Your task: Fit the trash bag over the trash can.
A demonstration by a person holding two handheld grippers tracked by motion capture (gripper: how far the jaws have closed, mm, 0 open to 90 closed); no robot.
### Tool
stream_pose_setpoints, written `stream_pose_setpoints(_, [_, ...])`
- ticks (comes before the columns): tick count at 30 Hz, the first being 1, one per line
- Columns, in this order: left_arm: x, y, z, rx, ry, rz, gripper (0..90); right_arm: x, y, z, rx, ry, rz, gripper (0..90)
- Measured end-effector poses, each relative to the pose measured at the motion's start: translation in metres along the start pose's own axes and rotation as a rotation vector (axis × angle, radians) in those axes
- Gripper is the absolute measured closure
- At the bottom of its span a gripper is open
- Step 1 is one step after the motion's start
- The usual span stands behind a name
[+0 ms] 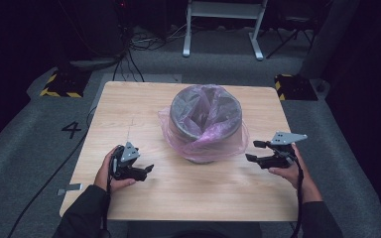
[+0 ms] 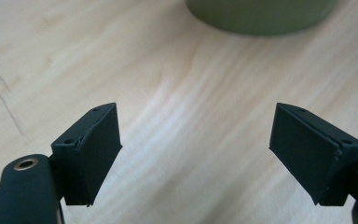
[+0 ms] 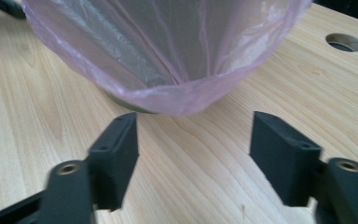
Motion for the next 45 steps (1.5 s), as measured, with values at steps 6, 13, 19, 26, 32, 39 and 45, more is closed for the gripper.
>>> stream_pose_setpoints(6, [0.012,-0.01,-0.005,-0.056,-0.033,-0.037,16.1,-0.005,0.005,0.018,0.063,0.017,-0.008,22.2])
stream_pose_setpoints(13, [0.015,-0.014,-0.008,-0.066,-0.066,-0.029,16.1,-0.02,0.048,0.032,0.125,-0.011,0.049,26.2])
stream_pose_setpoints(19, [0.014,-0.018,-0.013,-0.078,-0.085,-0.028,15.6,-0.025,0.088,0.036,0.153,-0.036,0.092,26.4])
stream_pose_setpoints(26, [0.009,-0.02,-0.017,-0.069,-0.111,0.003,12.8,-0.024,0.127,0.027,0.165,-0.025,0.114,26.2])
stream_pose_setpoints(32, [0.009,-0.02,-0.017,-0.073,-0.108,0.005,11.7,-0.027,0.153,0.006,0.117,-0.02,0.133,26.7])
stream_pose_setpoints(39, [0.008,-0.019,-0.017,-0.074,-0.108,0.0,11.0,-0.031,0.176,-0.014,0.091,-0.001,0.159,26.7])
stream_pose_setpoints(45, [0.008,-0.019,-0.017,-0.075,-0.108,0.0,10.9,-0.026,0.186,-0.034,0.031,-0.005,0.157,26.1])
Point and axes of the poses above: each handheld gripper's, and its own axes: z roughly backward along the jaws, y roughly out of its top, x roughly to its right, the point moved 2 cm from there along -z, roughly forward along the jaws, and after that the axes turned 3 degrees about y, right-handed, at the moved point
